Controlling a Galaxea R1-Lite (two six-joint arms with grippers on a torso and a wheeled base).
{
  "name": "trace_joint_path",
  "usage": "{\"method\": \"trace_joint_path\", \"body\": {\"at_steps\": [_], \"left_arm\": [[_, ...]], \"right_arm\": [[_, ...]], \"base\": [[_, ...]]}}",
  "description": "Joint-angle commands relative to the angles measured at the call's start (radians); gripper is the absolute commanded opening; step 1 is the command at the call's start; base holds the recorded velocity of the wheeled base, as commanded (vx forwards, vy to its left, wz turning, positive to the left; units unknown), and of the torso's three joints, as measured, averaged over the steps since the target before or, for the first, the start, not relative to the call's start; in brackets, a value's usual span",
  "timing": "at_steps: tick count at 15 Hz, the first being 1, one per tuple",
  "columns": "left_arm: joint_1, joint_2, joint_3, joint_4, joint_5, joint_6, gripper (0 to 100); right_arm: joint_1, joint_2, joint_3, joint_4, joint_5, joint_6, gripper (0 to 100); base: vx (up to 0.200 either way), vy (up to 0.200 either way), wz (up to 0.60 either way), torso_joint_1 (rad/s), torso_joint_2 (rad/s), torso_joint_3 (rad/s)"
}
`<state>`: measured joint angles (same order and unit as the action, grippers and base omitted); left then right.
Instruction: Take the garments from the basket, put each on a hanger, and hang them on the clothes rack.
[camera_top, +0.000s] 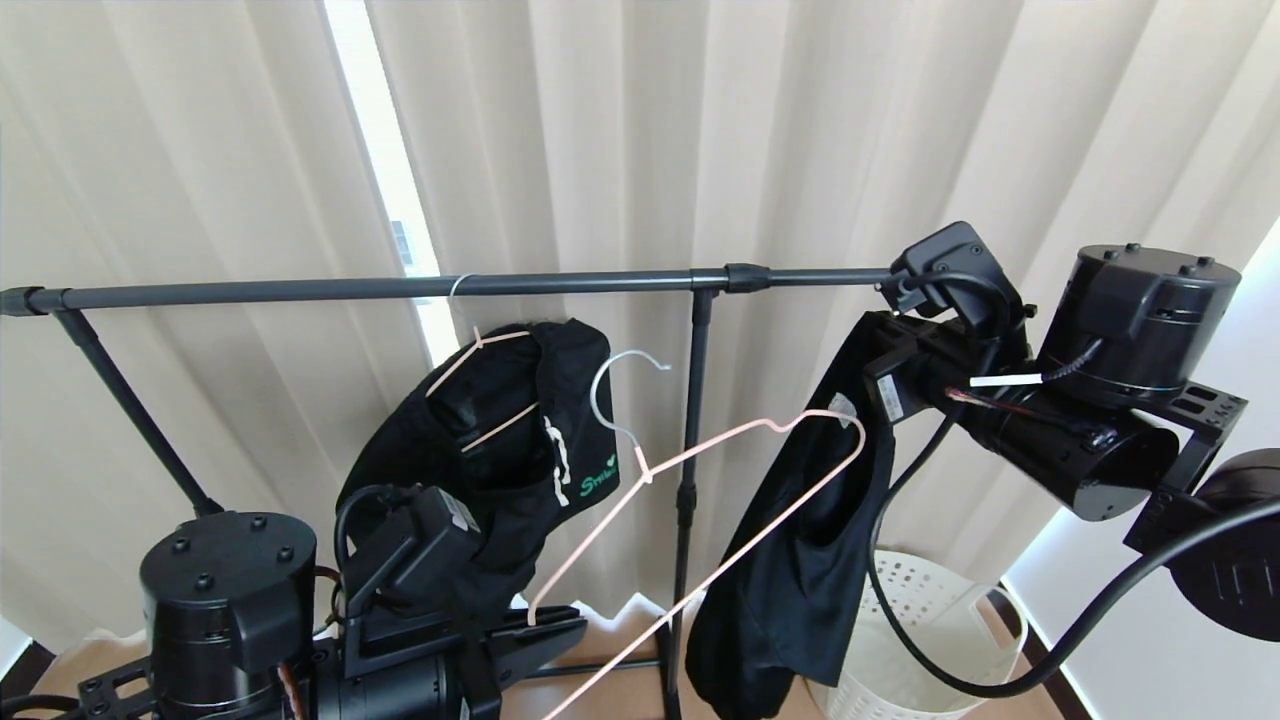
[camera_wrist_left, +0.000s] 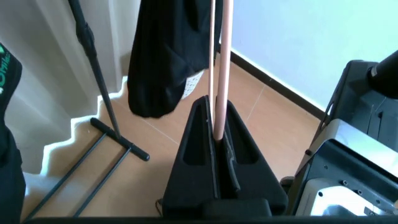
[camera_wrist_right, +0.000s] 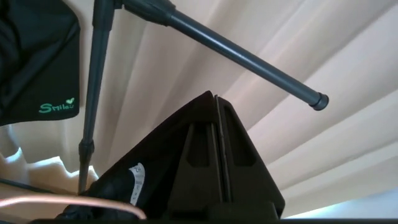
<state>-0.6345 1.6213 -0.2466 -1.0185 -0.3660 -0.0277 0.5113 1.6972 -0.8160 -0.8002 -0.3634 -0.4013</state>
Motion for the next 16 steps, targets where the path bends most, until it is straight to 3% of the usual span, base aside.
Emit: {"method": "trace_joint_path", "body": {"at_steps": [1, 4, 7, 11, 16], "left_arm": [[-0.001, 0.017, 0.0, -0.017, 0.002, -0.011, 0], [-0.001, 0.017, -0.003, -0.034, 0.009, -0.037, 0], [-0.001, 0.017, -0.025, -0.043, 0.085, -0.043, 0], [-0.016, 0.025, -0.02, -0.043, 0.085, -0.043, 0], [-0.062, 0.019, 0.013, -0.045, 0.078, -0.032, 0]], "right_arm": [[0.021, -0.002, 0.009, -0.001, 0.0, -0.001, 0], [0.044, -0.01, 0.02, -0.002, -0.015, -0.001, 0], [0.046, -0.014, 0.038, -0.051, -0.022, -0.005, 0], [0.101, -0.007, 0.054, -0.056, -0.022, -0.004, 0], [0.089, 0.032, 0.032, -0.082, -0.042, -0.004, 0]], "base": [[0.0, 0.0, 0.0, 0.0, 0.0, 0.0], [0.0, 0.0, 0.0, 0.0, 0.0, 0.0], [0.0, 0.0, 0.0, 0.0, 0.0, 0.0], [0.0, 0.0, 0.0, 0.0, 0.0, 0.0], [0.0, 0.0, 0.0, 0.0, 0.0, 0.0]]}}
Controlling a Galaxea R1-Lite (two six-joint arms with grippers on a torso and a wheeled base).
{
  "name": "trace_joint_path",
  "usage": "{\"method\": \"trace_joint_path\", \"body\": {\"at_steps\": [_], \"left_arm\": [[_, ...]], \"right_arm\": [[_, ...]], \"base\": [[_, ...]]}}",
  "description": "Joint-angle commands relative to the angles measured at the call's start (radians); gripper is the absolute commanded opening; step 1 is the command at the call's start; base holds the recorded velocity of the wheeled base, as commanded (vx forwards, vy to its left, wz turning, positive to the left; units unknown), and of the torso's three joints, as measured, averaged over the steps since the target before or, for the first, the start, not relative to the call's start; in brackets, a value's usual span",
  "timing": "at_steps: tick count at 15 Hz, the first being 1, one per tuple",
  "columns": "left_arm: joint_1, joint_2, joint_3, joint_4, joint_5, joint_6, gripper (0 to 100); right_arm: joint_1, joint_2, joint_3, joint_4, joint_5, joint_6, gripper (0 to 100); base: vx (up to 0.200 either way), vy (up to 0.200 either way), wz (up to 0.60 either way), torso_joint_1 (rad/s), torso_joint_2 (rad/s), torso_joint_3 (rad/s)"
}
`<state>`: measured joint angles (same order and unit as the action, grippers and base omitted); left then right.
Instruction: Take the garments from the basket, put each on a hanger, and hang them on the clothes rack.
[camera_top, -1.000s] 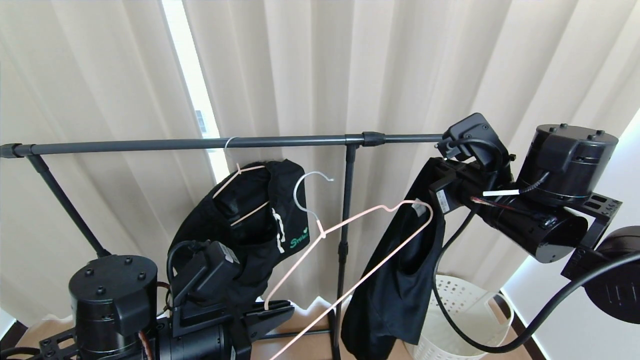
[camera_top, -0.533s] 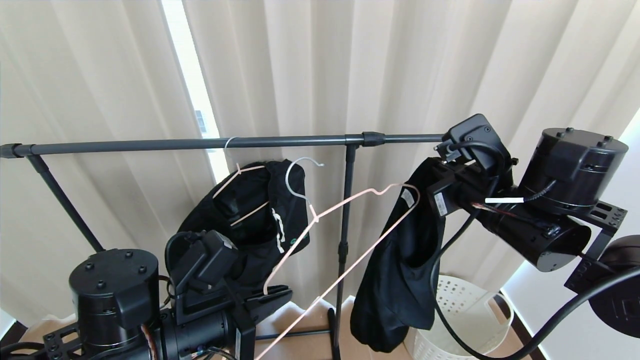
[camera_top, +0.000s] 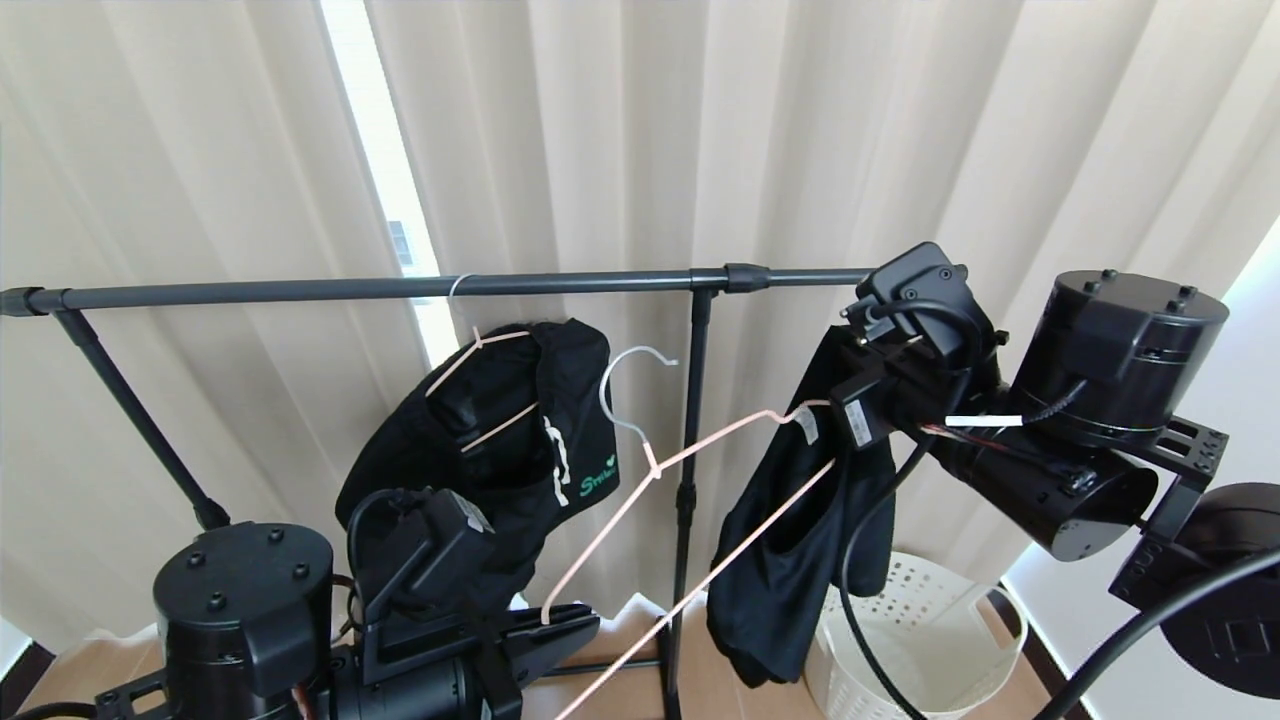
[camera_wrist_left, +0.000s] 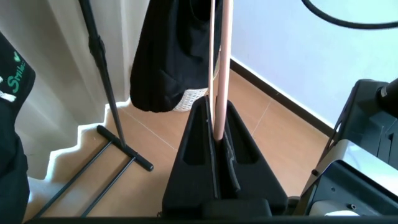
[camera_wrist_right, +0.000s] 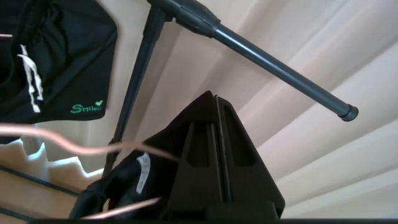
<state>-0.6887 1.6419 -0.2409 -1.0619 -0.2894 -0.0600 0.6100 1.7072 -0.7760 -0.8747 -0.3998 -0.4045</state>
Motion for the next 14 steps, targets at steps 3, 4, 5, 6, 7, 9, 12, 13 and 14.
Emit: {"method": "trace_joint_path", "body": {"at_steps": [3, 4, 5, 6, 7, 9, 12, 13, 14], "left_arm": [[-0.011, -0.002, 0.023, -0.027, -0.013, 0.0, 0], [-0.005, -0.004, 0.023, -0.044, -0.017, -0.001, 0], [0.011, -0.004, 0.021, -0.058, -0.019, -0.004, 0], [0.032, -0.004, 0.021, -0.067, -0.022, -0.004, 0], [0.035, -0.004, 0.023, -0.072, -0.04, -0.004, 0], [0.037, 0.001, 0.025, -0.072, -0.07, -0.006, 0], [0.038, 0.016, 0.018, -0.072, -0.067, -0.006, 0], [0.044, 0.033, 0.014, -0.076, -0.06, -0.006, 0], [0.057, 0.035, 0.015, -0.089, -0.06, -0.006, 0]], "right_arm": [[-0.029, 0.049, -0.013, -0.063, -0.01, -0.002, 0], [-0.03, 0.046, -0.011, -0.063, -0.01, -0.004, 0], [-0.036, 0.04, -0.008, -0.061, -0.01, -0.004, 0], [-0.039, 0.035, -0.006, -0.061, -0.01, -0.005, 0], [-0.039, 0.031, -0.006, -0.061, -0.01, -0.004, 0], [-0.036, 0.029, -0.003, -0.063, -0.007, -0.002, 0], [-0.026, 0.011, 0.007, -0.063, -0.001, -0.002, 0], [-0.004, -0.005, 0.014, -0.063, -0.001, -0.002, 0], [-0.003, -0.011, 0.02, -0.063, 0.001, -0.002, 0]], "base": [[0.0, 0.0, 0.0, 0.0, 0.0, 0.0], [0.0, 0.0, 0.0, 0.0, 0.0, 0.0], [0.0, 0.0, 0.0, 0.0, 0.0, 0.0], [0.0, 0.0, 0.0, 0.0, 0.0, 0.0], [0.0, 0.0, 0.0, 0.0, 0.0, 0.0], [0.0, 0.0, 0.0, 0.0, 0.0, 0.0], [0.0, 0.0, 0.0, 0.0, 0.0, 0.0], [0.0, 0.0, 0.0, 0.0, 0.0, 0.0], [0.0, 0.0, 0.0, 0.0, 0.0, 0.0]]}}
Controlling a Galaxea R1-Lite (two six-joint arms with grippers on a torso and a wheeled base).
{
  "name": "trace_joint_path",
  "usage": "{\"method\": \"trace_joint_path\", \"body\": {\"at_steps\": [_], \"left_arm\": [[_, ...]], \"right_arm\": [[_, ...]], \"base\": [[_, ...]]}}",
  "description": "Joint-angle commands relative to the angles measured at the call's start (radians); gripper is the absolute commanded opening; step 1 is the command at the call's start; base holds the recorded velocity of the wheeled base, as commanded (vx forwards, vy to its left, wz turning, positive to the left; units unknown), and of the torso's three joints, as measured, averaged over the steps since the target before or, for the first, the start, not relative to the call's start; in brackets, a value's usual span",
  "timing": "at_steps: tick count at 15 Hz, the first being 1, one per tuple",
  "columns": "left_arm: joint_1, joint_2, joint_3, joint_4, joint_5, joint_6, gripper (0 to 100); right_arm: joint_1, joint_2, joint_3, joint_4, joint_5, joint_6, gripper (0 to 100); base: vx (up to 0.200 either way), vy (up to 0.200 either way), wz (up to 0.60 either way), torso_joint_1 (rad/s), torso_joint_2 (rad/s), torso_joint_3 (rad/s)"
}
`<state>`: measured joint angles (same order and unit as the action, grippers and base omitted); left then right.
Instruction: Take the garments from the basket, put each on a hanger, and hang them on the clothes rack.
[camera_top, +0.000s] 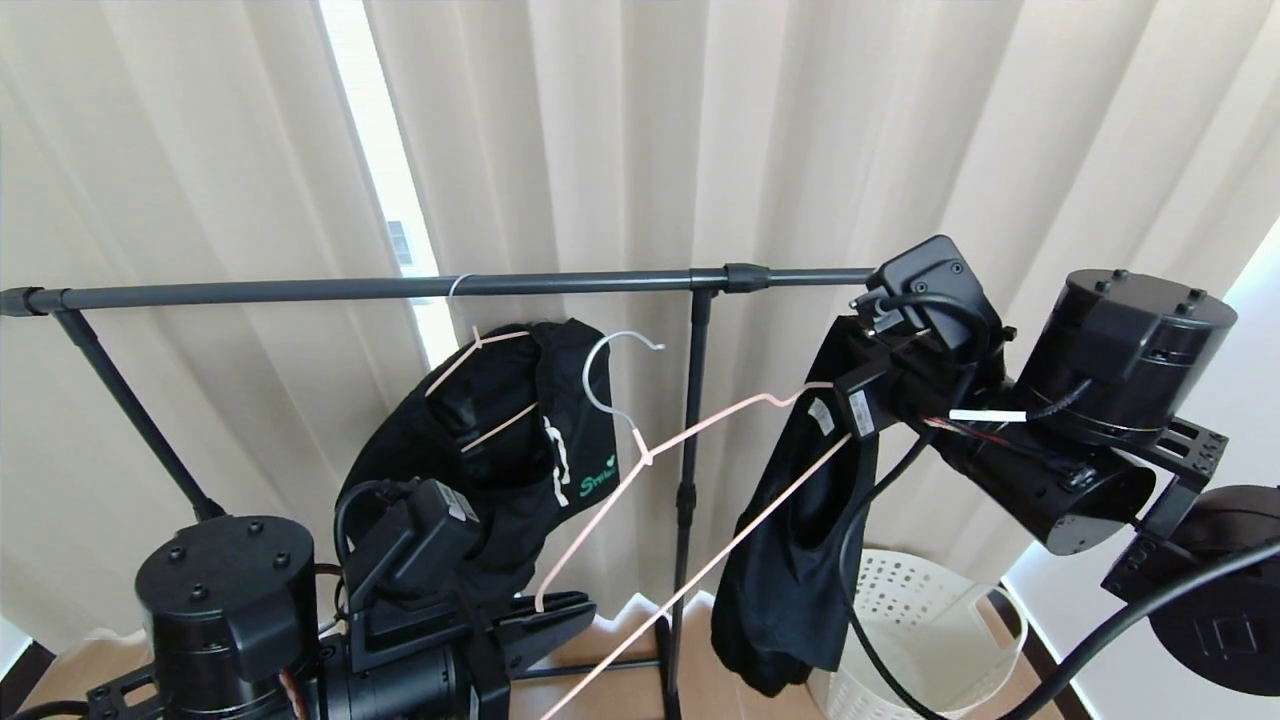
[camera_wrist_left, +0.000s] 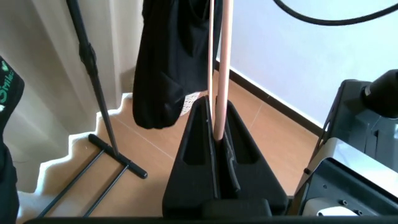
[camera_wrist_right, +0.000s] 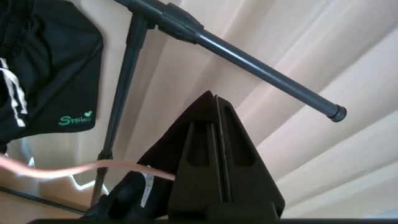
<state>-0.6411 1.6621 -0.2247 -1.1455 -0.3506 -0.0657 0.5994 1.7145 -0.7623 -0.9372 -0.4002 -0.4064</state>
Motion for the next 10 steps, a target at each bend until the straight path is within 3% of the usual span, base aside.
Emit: {"method": "trace_joint_path", "body": {"at_steps": [1, 8, 10], "left_arm": [[0.014, 0.013, -0.001, -0.017, 0.001, 0.0, 0], [0.052, 0.008, -0.002, -0.051, 0.035, 0.009, 0], [0.08, 0.008, 0.018, -0.053, 0.036, 0.096, 0]], "right_arm": [[0.014, -0.018, 0.009, 0.0, 0.003, 0.001, 0], [0.036, -0.038, 0.018, 0.003, 0.023, 0.003, 0], [0.014, -0.032, -0.002, 0.005, 0.015, 0.0, 0]], "base": [[0.0, 0.0, 0.0, 0.0, 0.0, 0.0], [0.0, 0.0, 0.0, 0.0, 0.0, 0.0], [0.0, 0.0, 0.0, 0.0, 0.0, 0.0]]}}
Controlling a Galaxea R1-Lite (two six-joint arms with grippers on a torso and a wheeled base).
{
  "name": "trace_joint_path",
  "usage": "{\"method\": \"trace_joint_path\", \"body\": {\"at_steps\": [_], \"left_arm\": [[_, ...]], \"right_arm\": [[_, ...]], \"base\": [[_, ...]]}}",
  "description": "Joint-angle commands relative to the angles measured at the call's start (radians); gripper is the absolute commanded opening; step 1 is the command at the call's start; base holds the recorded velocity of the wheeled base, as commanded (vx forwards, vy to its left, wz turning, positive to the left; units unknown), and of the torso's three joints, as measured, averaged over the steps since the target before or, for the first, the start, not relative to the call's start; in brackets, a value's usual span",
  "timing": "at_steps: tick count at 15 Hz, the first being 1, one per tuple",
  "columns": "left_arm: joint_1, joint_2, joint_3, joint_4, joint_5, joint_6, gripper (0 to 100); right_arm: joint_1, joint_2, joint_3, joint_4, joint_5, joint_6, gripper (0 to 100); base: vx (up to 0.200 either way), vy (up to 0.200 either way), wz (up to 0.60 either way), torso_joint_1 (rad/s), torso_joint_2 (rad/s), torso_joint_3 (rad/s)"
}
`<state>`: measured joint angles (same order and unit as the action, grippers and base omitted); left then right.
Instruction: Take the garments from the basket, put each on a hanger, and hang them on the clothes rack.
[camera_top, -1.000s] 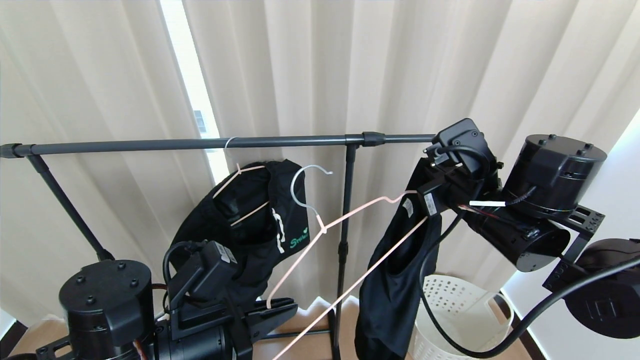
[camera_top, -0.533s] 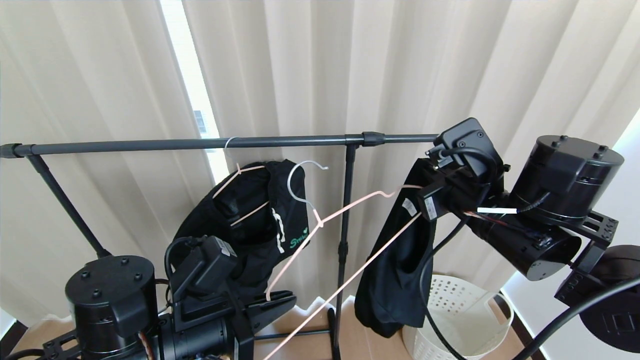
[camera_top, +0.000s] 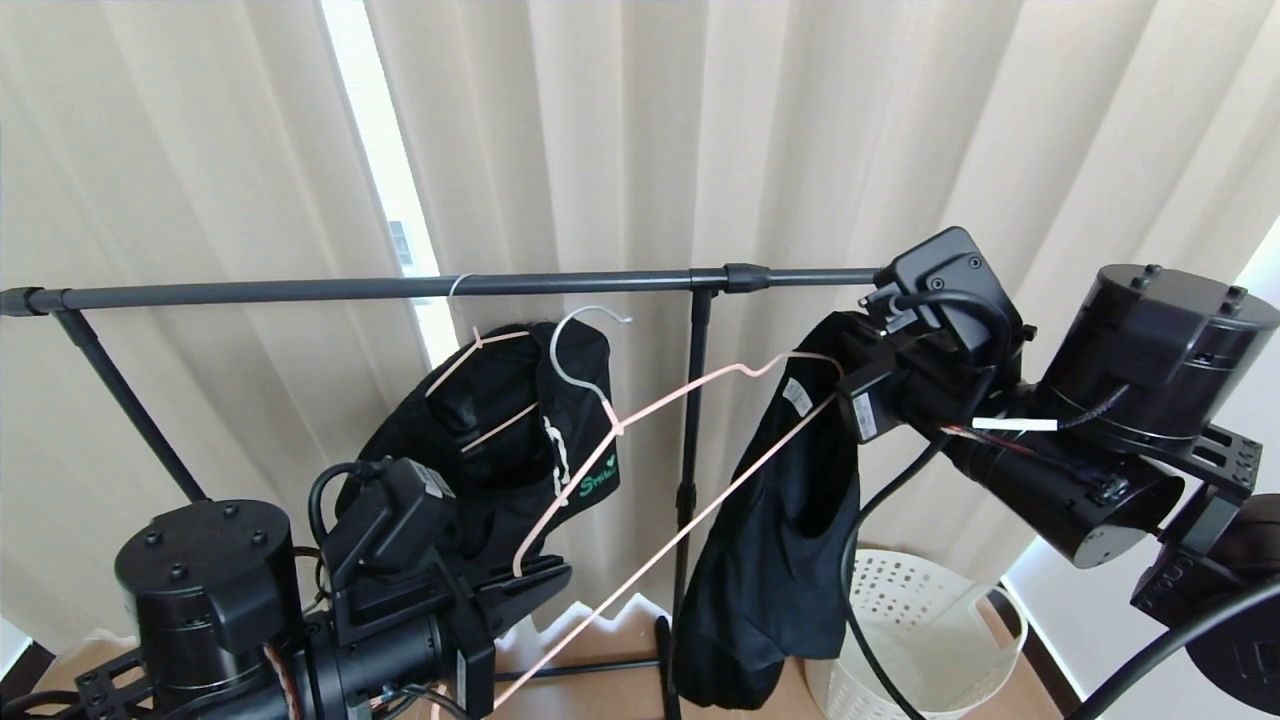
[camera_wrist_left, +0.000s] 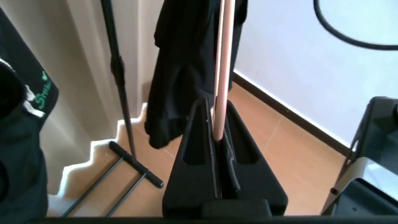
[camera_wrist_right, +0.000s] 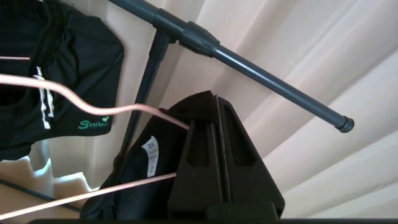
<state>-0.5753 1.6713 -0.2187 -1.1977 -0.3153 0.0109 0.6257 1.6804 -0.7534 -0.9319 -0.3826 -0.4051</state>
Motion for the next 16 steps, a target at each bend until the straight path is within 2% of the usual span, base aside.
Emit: {"method": "trace_joint_path", "body": {"at_steps": [1, 3, 8, 11, 13, 16], "left_arm": [[0.014, -0.002, 0.013, -0.002, 0.001, 0.026, 0], [0.014, -0.001, 0.018, -0.002, 0.016, 0.054, 0], [-0.009, 0.007, 0.021, -0.034, 0.021, 0.044, 0], [-0.04, 0.01, 0.041, -0.063, 0.016, 0.015, 0], [-0.052, 0.01, 0.067, -0.089, -0.005, 0.015, 0], [-0.049, 0.008, 0.114, -0.114, -0.122, 0.027, 0]], "right_arm": [[-0.014, 0.004, -0.012, -0.001, -0.004, -0.001, 0], [-0.018, 0.013, -0.02, 0.001, -0.013, -0.001, 0], [0.051, 0.036, -0.007, 0.001, -0.024, 0.0, 0], [0.051, 0.065, -0.014, -0.007, -0.027, 0.002, 0], [0.032, 0.065, -0.017, -0.008, -0.024, 0.002, 0], [0.009, 0.061, -0.026, -0.011, -0.019, 0.003, 0]], "base": [[0.0, 0.0, 0.0, 0.0, 0.0, 0.0], [0.0, 0.0, 0.0, 0.0, 0.0, 0.0], [0.0, 0.0, 0.0, 0.0, 0.0, 0.0], [0.0, 0.0, 0.0, 0.0, 0.0, 0.0], [0.0, 0.0, 0.0, 0.0, 0.0, 0.0], [0.0, 0.0, 0.0, 0.0, 0.0, 0.0]]}}
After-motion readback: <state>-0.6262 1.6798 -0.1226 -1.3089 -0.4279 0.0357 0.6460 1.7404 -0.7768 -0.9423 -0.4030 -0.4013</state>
